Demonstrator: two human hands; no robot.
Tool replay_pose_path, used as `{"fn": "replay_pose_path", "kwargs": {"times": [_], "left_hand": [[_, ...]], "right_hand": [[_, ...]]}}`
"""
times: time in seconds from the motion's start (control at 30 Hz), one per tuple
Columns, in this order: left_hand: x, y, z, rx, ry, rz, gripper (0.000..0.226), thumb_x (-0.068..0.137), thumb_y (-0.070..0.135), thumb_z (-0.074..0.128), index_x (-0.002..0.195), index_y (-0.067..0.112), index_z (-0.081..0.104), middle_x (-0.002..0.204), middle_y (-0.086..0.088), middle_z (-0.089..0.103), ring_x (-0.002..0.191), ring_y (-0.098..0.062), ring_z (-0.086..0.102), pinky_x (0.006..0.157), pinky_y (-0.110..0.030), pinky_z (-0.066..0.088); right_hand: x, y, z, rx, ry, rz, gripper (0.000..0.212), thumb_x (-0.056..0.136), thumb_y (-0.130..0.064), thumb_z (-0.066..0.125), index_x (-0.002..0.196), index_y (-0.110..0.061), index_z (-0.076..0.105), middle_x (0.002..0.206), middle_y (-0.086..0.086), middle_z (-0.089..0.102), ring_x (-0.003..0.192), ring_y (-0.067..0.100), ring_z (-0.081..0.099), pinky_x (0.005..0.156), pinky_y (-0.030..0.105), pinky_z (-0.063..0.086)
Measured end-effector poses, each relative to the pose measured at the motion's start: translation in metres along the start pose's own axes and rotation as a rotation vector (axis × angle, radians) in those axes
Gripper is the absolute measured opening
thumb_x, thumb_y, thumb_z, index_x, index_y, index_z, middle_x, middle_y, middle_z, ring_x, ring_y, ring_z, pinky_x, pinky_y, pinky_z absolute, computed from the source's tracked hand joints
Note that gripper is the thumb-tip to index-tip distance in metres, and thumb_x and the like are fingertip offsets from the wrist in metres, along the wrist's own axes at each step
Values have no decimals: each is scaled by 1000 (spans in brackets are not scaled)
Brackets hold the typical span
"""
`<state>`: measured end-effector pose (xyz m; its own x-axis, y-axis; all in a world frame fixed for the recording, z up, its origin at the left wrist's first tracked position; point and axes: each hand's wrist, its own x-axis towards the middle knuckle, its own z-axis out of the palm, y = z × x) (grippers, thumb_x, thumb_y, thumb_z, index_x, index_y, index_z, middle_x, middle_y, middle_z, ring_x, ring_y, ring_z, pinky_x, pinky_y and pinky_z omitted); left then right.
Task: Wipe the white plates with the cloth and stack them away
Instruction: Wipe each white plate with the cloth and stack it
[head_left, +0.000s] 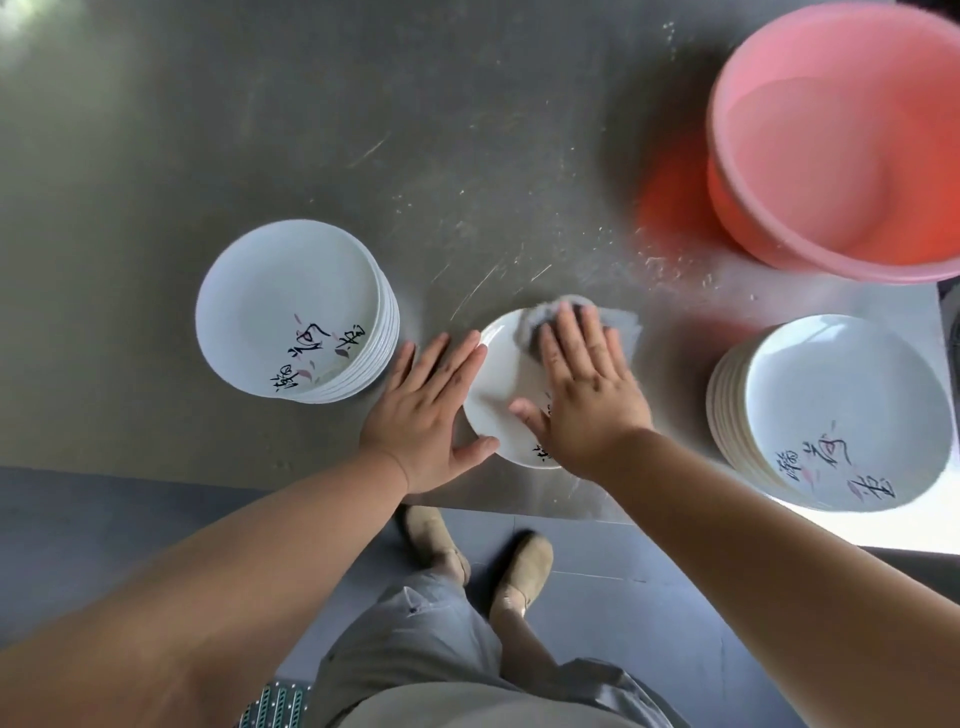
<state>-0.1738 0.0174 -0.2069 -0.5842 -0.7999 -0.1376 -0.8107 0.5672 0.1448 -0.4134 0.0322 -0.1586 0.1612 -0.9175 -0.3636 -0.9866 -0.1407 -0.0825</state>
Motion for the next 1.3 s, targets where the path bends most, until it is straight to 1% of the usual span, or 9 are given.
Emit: {"fn": "replay_pose_path", "kwargs": {"times": [0.13, 0.23, 0.37, 0.63, 0.8, 0.9, 1.07, 1.13, 1.3], "left_hand": [[0, 0, -2, 18, -6, -11, 104, 91, 79, 35, 168, 18, 0, 176, 6, -6, 163, -26, 5, 127, -59, 15], [2, 0, -3, 4, -13, -16, 105, 90, 78, 37, 168, 19, -1, 176, 6, -6, 162, -26, 5, 127, -59, 16], [1, -1, -1, 1, 13, -7, 104, 89, 77, 41, 168, 19, 7, 177, 5, -3, 162, -28, 6, 127, -61, 16], [2, -1, -2, 9, 12, -3, 101, 91, 76, 41, 168, 19, 10, 176, 5, -3, 162, -28, 8, 127, -60, 15], [2, -2, 0, 26, 7, -22, 101, 90, 78, 37, 168, 21, 9, 176, 6, -5, 163, -26, 5, 128, -59, 14], [1, -2, 2, 32, 23, -12, 100, 91, 78, 37, 168, 20, 10, 176, 6, -5, 163, -26, 6, 128, -58, 13], [2, -2, 2, 40, 48, -16, 100, 91, 79, 37, 168, 19, 12, 176, 6, -3, 162, -26, 7, 129, -57, 12], [2, -2, 4, 28, 53, -17, 101, 90, 79, 38, 168, 21, 12, 176, 8, -4, 162, -25, 8, 129, -56, 11], [3, 0, 2, 13, 34, -37, 101, 89, 80, 36, 168, 24, 7, 176, 10, -7, 163, -24, 5, 129, -57, 13]], "right_hand": [[26, -9, -6, -15, -35, -207, 95, 93, -77, 5, 165, -18, -15, 169, 3, -31, 156, 24, -31, 129, 46, -5], [6, 12, -6, -46, -48, -65, 98, 92, -77, 3, 165, -15, -12, 170, 6, -29, 155, 24, -31, 129, 45, -10], [-54, 11, 3, 68, -29, 102, 103, 92, -78, 6, 166, -7, 6, 173, 12, -14, 157, 29, -27, 129, 45, -12], [0, 23, -12, 38, -32, 5, 92, 98, -69, 14, 167, -8, 1, 172, 11, -20, 157, 27, -25, 129, 43, -11], [-77, -11, 17, 167, -62, 94, 98, 97, -76, -4, 166, -7, 2, 173, 15, -13, 158, 29, -23, 130, 48, -6], [-82, -12, 18, 182, -116, 80, 104, 92, -80, -11, 166, -8, 5, 173, 14, -10, 159, 30, -20, 129, 46, -9], [-15, 24, -5, 75, -46, 76, 95, 94, -71, 6, 166, -11, -6, 171, 10, -24, 156, 27, -29, 129, 44, -13], [-24, 19, 1, 92, -58, 88, 96, 94, -73, 0, 166, -10, -7, 171, 12, -25, 155, 27, -31, 129, 46, -12], [-100, -25, 28, 205, -60, 75, 98, 99, -77, 0, 165, -6, 15, 174, 16, 2, 160, 33, -12, 129, 48, -4]]}}
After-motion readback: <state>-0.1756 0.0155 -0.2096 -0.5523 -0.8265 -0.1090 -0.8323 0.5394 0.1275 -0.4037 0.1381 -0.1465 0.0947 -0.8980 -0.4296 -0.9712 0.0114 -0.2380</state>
